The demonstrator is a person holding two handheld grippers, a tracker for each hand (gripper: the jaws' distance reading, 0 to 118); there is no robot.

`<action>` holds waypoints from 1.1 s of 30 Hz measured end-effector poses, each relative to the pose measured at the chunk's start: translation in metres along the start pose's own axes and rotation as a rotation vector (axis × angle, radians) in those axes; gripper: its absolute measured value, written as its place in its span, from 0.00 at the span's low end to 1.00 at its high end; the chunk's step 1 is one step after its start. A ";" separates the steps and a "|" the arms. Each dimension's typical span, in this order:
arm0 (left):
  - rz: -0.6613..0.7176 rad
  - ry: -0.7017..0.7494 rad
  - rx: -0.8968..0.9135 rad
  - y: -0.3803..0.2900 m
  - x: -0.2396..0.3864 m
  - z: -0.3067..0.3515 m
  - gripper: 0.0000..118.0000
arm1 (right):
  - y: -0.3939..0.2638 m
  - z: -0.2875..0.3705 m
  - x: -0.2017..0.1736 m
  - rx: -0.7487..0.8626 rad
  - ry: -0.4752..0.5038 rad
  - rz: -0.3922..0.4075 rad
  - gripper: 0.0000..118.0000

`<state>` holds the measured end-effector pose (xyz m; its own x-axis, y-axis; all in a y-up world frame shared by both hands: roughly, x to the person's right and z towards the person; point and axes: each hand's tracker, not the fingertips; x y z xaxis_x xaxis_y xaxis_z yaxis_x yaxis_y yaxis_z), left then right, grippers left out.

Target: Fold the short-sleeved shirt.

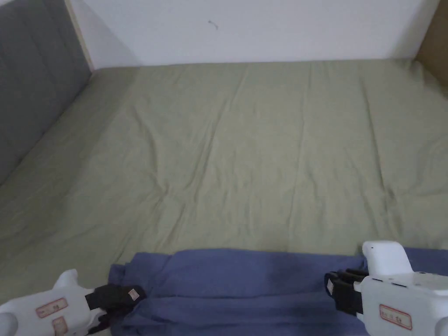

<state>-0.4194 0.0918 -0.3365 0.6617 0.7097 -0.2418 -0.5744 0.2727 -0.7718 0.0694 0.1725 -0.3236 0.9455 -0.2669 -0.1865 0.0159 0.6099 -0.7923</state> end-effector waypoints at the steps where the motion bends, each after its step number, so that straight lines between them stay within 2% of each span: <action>1: -0.055 -0.019 0.018 0.000 0.021 0.005 0.06 | -0.001 0.004 0.007 0.006 -0.005 -0.020 0.03; 5: -0.352 -0.065 0.040 -0.011 0.121 0.005 0.06 | -0.006 0.020 0.036 0.018 -0.009 -0.075 0.03; 7: -0.554 -0.087 0.013 -0.028 0.174 -0.009 0.06 | -0.011 0.027 0.051 0.025 -0.031 -0.088 0.03; 9: -0.696 -0.093 -0.052 -0.048 0.212 -0.034 0.06 | -0.015 0.032 0.065 0.036 -0.063 -0.106 0.03; 12: -0.792 -0.109 -0.184 -0.084 0.245 -0.091 0.06 | -0.024 0.038 0.088 0.051 -0.085 -0.180 0.03; 13: -0.811 -0.103 -0.205 -0.096 0.249 -0.110 0.09 | -0.027 0.039 0.095 0.052 -0.081 -0.203 0.03; 14: -0.820 -0.104 -0.230 -0.105 0.250 -0.126 0.21 | -0.030 0.040 0.101 0.047 -0.078 -0.208 0.03; 15: -0.814 -0.092 -0.273 -0.115 0.251 -0.141 0.44 | -0.033 0.042 0.107 0.042 -0.085 -0.211 0.03; 16: -0.831 -0.095 -0.341 -0.122 0.252 -0.157 0.81 | -0.037 0.043 0.112 0.035 -0.103 -0.214 0.03; 17: -0.833 -0.099 -0.389 -0.126 0.250 -0.166 0.97 | -0.039 0.043 0.117 0.027 -0.117 -0.215 0.03; 20: -0.779 -0.092 -0.362 -0.127 0.250 -0.169 0.99 | -0.047 0.047 0.131 0.021 -0.137 -0.244 0.03; 23: -0.687 -0.120 -0.299 -0.109 0.245 -0.148 0.94 | -0.050 0.050 0.142 0.026 -0.127 -0.288 0.03; 25: -0.617 -0.119 -0.227 -0.091 0.239 -0.130 0.93 | -0.051 0.049 0.145 0.027 -0.127 -0.293 0.03; 26: -0.579 -0.114 -0.211 -0.083 0.234 -0.123 0.90 | -0.050 0.049 0.144 0.031 -0.130 -0.290 0.03; 27: -0.536 -0.104 -0.198 -0.076 0.227 -0.117 0.80 | -0.050 0.048 0.144 0.033 -0.132 -0.287 0.03; 29: -0.492 -0.072 -0.162 -0.069 0.218 -0.116 0.25 | -0.048 0.046 0.143 0.037 -0.127 -0.285 0.03; 30: -0.496 -0.018 -0.157 -0.070 0.214 -0.120 0.02 | -0.047 0.045 0.142 0.039 -0.121 -0.285 0.03; 33: -0.525 0.014 -0.225 -0.082 0.209 -0.136 0.02 | -0.044 0.042 0.136 0.045 -0.107 -0.284 0.03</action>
<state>-0.1684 0.1293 -0.4036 0.8378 0.5074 0.2016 -0.0513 0.4407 -0.8962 0.2104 0.1403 -0.2894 0.9301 -0.3528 0.1026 0.2965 0.5556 -0.7768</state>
